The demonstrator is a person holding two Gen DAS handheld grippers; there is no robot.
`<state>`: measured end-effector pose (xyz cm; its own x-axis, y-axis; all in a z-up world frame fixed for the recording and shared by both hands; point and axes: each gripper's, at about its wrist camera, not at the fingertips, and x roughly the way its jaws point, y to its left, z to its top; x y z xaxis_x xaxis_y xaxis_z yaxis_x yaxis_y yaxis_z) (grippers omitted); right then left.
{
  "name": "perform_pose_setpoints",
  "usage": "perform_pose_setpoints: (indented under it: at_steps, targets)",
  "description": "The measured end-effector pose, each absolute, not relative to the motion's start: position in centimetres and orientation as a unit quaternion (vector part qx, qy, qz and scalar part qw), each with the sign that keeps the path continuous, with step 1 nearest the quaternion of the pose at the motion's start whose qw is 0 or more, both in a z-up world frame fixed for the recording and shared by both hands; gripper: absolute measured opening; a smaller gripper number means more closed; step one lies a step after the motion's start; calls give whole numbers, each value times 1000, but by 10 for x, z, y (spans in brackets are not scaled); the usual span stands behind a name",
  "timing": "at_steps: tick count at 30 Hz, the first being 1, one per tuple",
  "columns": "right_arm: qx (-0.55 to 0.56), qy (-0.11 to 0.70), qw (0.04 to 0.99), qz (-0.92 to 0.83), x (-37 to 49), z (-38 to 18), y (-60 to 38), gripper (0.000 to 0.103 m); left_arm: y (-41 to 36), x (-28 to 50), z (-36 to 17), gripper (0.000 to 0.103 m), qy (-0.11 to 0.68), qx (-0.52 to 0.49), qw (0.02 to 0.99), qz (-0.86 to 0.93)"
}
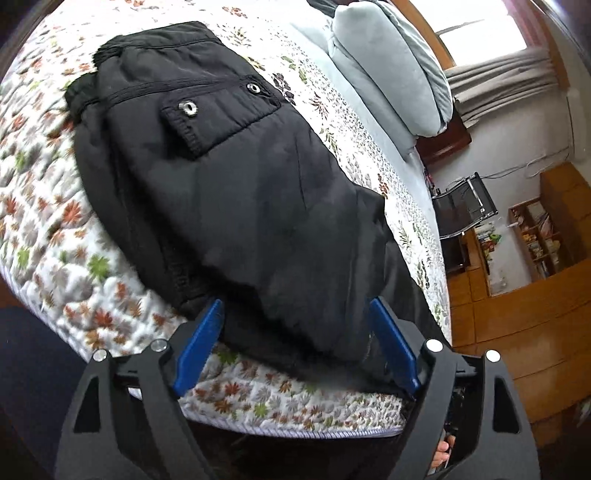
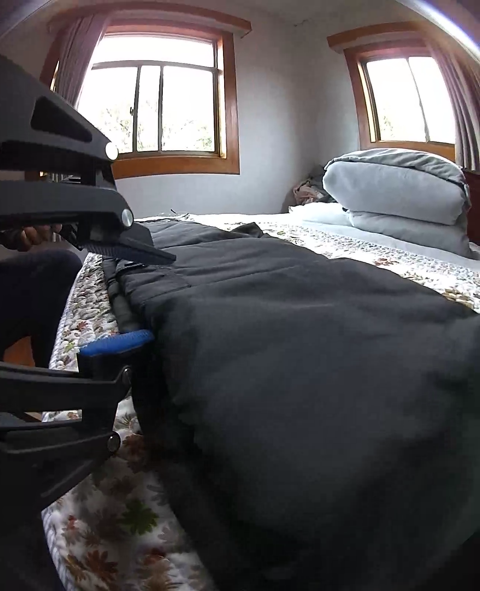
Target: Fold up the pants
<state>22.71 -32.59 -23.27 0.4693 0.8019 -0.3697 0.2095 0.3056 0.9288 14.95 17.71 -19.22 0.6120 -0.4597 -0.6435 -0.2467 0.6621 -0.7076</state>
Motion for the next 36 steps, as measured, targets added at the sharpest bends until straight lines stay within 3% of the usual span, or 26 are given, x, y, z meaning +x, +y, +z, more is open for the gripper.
perform_pose_setpoints:
  at_steps: [1,2,3,4,5,7,17,19,21,22,23,24,27,29,31,33,36]
  targets:
    - [545,463,662,225,226,-234,-327,37,173,154,-191,70,439,-402,801,-72]
    - [545,460,664,224,223,-235,-330,36,168,158,-190,47,444,-387,805,-72]
    - [546,458,665,224,223,-236,-330,36,164,162,-189,31,452,-362,813,-61]
    - [546,457,665,225,222,-237,-331,32,164,165,-192,9,459,-355,812,-56]
    - [543,455,669,224,222,-237,-331,28,166,167,-197,4,462,-360,809,-53]
    - [540,454,674,219,223,-239,-331,5,171,166,-207,2,457,-383,801,-55]
    - [530,471,674,206,218,-246,-330,5,171,143,-203,1,436,-387,811,-49]
    - [538,487,657,205,218,-254,-331,15,173,150,-212,9,448,-390,803,-45]
    - [523,502,657,207,211,-242,-335,42,178,149,-211,32,453,-397,798,-41]
    - [499,500,677,208,203,-227,-341,46,181,146,-208,52,450,-401,797,-43]
    - [483,490,694,213,197,-214,-348,45,184,142,-203,79,446,-404,798,-41]
    - [467,471,717,214,191,-196,-363,45,188,134,-194,90,441,-401,803,-28]
    - [428,410,793,144,179,-156,-435,46,190,120,-175,93,438,-376,817,-10]
    - [438,397,799,107,181,-157,-478,46,183,119,-164,93,434,-359,826,-19]
    - [446,417,789,73,189,-176,-517,52,168,128,-151,93,435,-320,841,-31]
    - [456,430,777,63,188,-191,-540,49,154,139,-140,93,433,-281,856,-37]
    - [497,356,788,76,157,-174,-576,52,141,158,-126,93,428,-236,871,-48]
